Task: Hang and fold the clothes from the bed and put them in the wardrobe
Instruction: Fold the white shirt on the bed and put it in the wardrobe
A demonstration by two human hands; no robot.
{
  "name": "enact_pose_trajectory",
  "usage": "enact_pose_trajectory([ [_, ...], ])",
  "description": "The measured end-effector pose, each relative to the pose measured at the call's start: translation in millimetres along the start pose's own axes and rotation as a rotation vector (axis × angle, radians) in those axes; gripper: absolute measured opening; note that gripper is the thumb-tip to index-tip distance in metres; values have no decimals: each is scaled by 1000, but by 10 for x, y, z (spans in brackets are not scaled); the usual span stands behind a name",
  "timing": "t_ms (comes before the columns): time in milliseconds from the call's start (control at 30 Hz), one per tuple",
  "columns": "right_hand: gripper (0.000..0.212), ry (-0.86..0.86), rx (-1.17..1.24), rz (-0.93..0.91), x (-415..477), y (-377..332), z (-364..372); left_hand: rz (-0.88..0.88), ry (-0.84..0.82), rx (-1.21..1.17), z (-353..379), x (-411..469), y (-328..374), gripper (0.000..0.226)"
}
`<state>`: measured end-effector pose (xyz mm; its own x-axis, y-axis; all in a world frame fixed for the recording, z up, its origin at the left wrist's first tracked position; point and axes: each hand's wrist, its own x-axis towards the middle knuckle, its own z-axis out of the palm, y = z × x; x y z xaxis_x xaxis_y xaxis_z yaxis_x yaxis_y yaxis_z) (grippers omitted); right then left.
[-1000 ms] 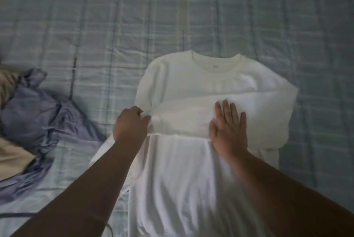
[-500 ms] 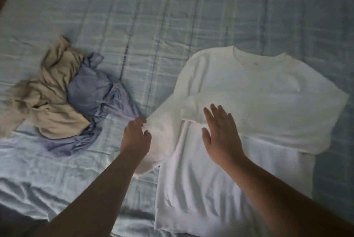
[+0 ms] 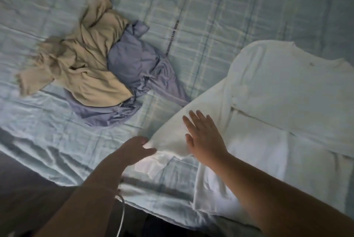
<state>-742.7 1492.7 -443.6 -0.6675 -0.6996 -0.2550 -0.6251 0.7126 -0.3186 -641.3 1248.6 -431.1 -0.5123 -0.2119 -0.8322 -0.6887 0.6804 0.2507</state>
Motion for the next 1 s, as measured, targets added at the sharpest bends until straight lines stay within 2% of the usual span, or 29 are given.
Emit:
enact_pose_trajectory([
  [67,58,-39,-40,75,65,-114,36,111,-62,-84,-236,-64,-124,36],
  [167,57,2,-65,136,156,-314,34,247,-21,-179,-668,-234,-221,21],
  [200,58,17,-62,140,209,-398,17,281,-7,-240,-824,-298,-237,21],
  [300,60,57,-40,168,446,-715,-68,385,-63,-644,-1262,-499,-289,20],
  [433,66,136,-10,278,902,-1106,-208,542,-100,-819,-1737,-621,-442,27],
  [533,69,169,-19,342,1265,-1276,-261,489,-88,-948,-1973,-548,-667,38],
  [733,63,27,-120,293,1757,-1309,-22,194,361,-724,-1950,95,-1022,25],
  [900,64,-37,-164,282,1867,-1244,182,6,473,-594,-1748,585,-1190,10],
  [1000,68,-62,-163,304,1898,-1308,132,-53,501,-677,-1651,617,-1217,11],
])
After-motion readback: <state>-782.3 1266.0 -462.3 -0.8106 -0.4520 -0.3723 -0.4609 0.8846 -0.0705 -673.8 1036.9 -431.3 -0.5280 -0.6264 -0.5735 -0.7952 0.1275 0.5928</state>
